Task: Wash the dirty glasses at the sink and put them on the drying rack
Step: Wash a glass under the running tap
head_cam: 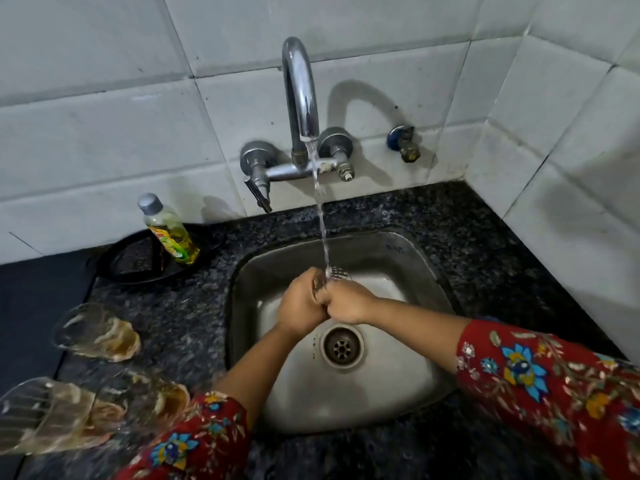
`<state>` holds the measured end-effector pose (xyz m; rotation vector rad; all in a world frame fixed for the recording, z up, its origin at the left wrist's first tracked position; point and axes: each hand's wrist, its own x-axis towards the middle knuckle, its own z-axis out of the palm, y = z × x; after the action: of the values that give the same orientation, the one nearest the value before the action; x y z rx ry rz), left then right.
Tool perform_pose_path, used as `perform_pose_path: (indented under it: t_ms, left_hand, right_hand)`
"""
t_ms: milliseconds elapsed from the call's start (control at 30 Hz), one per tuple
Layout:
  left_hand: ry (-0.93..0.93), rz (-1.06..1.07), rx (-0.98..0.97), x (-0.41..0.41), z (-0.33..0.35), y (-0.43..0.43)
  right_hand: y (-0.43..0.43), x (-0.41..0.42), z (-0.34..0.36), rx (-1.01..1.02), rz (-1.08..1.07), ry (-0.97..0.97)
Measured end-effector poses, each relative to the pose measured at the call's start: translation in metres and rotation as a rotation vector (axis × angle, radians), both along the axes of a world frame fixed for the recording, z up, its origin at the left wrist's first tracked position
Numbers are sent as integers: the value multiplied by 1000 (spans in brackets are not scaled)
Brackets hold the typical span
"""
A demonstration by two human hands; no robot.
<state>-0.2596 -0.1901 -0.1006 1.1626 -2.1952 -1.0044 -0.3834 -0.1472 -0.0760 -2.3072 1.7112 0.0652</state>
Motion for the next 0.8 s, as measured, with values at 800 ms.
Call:
perform_pose_path:
  t_ms: [800]
  left_hand:
    - [-28, -132, 228, 7, 18, 6]
  right_hand:
    - [18, 1, 24, 82, -159, -63]
